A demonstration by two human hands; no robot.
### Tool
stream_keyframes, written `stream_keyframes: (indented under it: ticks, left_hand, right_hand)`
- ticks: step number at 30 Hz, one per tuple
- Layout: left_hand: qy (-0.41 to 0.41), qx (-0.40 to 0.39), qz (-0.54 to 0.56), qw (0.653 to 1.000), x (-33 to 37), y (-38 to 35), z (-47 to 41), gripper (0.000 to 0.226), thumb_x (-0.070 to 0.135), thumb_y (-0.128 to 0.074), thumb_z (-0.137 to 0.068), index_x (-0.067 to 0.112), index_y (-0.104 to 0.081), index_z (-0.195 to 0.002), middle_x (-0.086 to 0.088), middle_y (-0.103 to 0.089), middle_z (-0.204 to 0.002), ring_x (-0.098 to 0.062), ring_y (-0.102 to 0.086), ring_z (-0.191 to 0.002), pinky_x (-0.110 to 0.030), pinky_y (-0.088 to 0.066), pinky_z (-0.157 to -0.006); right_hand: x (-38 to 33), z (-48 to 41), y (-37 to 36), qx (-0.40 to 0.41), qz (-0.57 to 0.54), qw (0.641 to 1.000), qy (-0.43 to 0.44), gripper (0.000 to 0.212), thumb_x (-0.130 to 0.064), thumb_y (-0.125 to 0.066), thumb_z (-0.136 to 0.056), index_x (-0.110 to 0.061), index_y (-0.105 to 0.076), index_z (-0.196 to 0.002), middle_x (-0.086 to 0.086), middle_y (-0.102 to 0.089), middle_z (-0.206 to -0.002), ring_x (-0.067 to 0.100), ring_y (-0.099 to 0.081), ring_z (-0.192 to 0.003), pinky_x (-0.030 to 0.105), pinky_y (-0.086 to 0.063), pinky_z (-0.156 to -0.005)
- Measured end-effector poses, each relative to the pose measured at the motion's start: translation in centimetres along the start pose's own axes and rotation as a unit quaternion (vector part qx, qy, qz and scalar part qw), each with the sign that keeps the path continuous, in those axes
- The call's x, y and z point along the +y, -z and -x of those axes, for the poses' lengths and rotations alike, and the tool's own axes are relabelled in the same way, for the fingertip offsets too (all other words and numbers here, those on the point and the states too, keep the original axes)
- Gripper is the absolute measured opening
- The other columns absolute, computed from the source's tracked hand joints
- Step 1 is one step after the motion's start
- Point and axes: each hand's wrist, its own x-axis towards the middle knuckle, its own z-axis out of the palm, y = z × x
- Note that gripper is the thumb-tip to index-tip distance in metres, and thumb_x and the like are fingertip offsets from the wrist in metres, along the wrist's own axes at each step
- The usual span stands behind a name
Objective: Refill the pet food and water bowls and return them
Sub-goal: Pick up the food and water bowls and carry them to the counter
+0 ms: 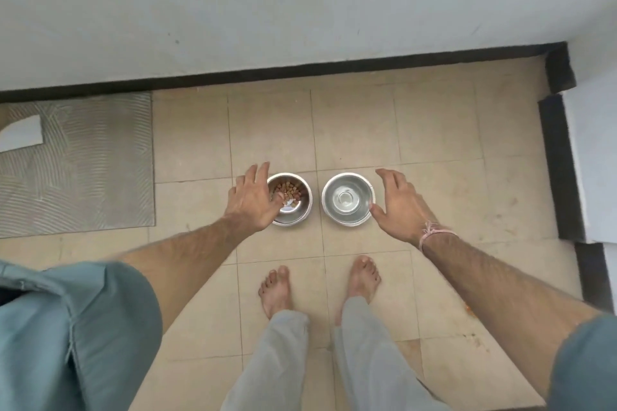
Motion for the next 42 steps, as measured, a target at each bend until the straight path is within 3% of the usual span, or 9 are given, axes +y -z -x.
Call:
stream_keyframes:
  ticks: [7, 16, 20, 22, 24, 27, 30, 34, 42]
  left_hand:
    - [0.082, -0.035, 0.073, 0.993, -5.4, -11.0, -7.5, 0.073, 0.036, -0.06, -0.096, 0.02, -0.024, -0.157, -0.014, -0.038, -0.155, -0.035, -0.043, -0.134, -0.049, -0.04, -0.105]
    - [0.259, -0.033, 0.253, 0.932, -9.9, -21.6, -13.1, 0.08, 0.027, -0.067, -0.094, 0.017, -0.018, -0.156, -0.016, -0.042, -0.148, -0.028, -0.053, -0.112, -0.024, -0.041, -0.063]
    - [0.309, -0.024, 0.337, 0.889, -10.8, -24.1, -14.0, 0.088, 0.022, -0.069, -0.093, 0.018, -0.01, -0.158, -0.017, -0.05, -0.145, -0.032, -0.059, -0.12, -0.033, -0.05, -0.081]
    - [0.323, -0.027, 0.395, 0.86, -10.9, -24.6, -14.4, 0.083, 0.017, -0.068, -0.093, 0.018, -0.014, -0.156, -0.017, -0.06, -0.132, -0.033, -0.066, -0.111, -0.04, -0.058, -0.089]
    - [0.34, -0.019, 0.442, 0.83, -11.0, -24.8, -15.0, 0.065, 0.009, -0.067, -0.092, 0.014, -0.032, -0.146, -0.015, -0.063, -0.122, -0.031, -0.069, -0.104, -0.041, -0.062, -0.082]
    - [0.374, -0.019, 0.506, 0.777, -10.6, -24.6, -15.8, 0.027, -0.003, -0.062, -0.093, 0.011, -0.056, -0.115, -0.015, -0.069, -0.11, -0.024, -0.072, -0.086, -0.032, -0.061, -0.058]
    - [0.392, -0.029, 0.545, 0.741, -10.3, -24.6, -16.3, 0.033, -0.012, -0.056, -0.092, 0.012, -0.06, -0.114, -0.01, -0.071, -0.1, -0.024, -0.074, -0.081, -0.027, -0.058, -0.049]
    - [0.397, -0.019, 0.552, 0.733, -9.7, -24.3, -16.2, 0.03, -0.008, -0.054, -0.098, 0.017, -0.059, -0.113, -0.006, -0.072, -0.092, -0.019, -0.075, -0.07, -0.026, -0.058, -0.049]
    - [0.354, -0.003, 0.532, 0.77, -8.7, -18.2, -13.8, 0.039, -0.014, -0.05, -0.093, 0.022, -0.061, -0.102, 0.0, -0.071, -0.089, -0.015, -0.074, -0.064, -0.027, -0.058, -0.05]
  right_hand:
    - [5.7, -7.9, -10.2, -0.038, -0.042, 0.997, -0.047, 0.068, -0.023, -0.064, -0.096, -0.012, -0.029, -0.153, 0.019, -0.038, -0.15, 0.04, -0.054, -0.125, 0.05, -0.049, -0.105]
    - [10.6, -13.4, -22.4, -0.014, -0.096, 0.984, -0.15, 0.067, -0.018, -0.071, -0.092, -0.003, -0.033, -0.146, 0.024, -0.037, -0.143, 0.05, -0.059, -0.112, 0.048, -0.051, -0.094]
    - [11.1, -14.7, -25.3, 0.036, -0.141, 0.97, -0.194, 0.084, -0.012, -0.072, -0.091, 0.001, -0.019, -0.154, 0.026, -0.03, -0.15, 0.049, -0.055, -0.121, 0.05, -0.052, -0.098]
    - [11.2, -15.4, -26.2, 0.046, -0.188, 0.952, -0.239, 0.093, -0.013, -0.07, -0.093, -0.003, -0.006, -0.159, 0.027, -0.032, -0.153, 0.048, -0.055, -0.124, 0.05, -0.05, -0.1]
    - [11.3, -16.3, -26.7, 0.047, -0.26, 0.915, -0.303, 0.091, -0.017, -0.068, -0.095, -0.011, -0.004, -0.16, 0.025, -0.048, -0.144, 0.045, -0.06, -0.12, 0.05, -0.051, -0.103]
    - [11.7, -17.7, -27.2, 0.049, -0.367, 0.848, -0.379, 0.065, -0.018, -0.066, -0.095, -0.013, -0.029, -0.148, 0.013, -0.062, -0.124, 0.038, -0.065, -0.113, 0.053, -0.055, -0.098]
    - [11.5, -18.4, -27.6, 0.057, -0.454, 0.798, -0.392, 0.039, -0.001, -0.058, -0.094, -0.015, -0.047, -0.128, 0.002, -0.058, -0.103, 0.034, -0.064, -0.113, 0.045, -0.063, -0.083]
    - [11.0, -18.3, -27.1, 0.072, -0.501, 0.77, -0.39, 0.038, 0.009, -0.053, -0.092, -0.018, -0.05, -0.118, 0.007, -0.06, -0.114, 0.031, -0.065, -0.103, 0.023, -0.057, -0.046]
    - [8.8, -15.7, -21.1, 0.089, -0.521, 0.762, -0.374, 0.047, 0.015, -0.051, -0.087, -0.01, -0.053, -0.127, 0.013, -0.061, -0.12, 0.034, -0.066, -0.107, 0.038, -0.063, -0.066]
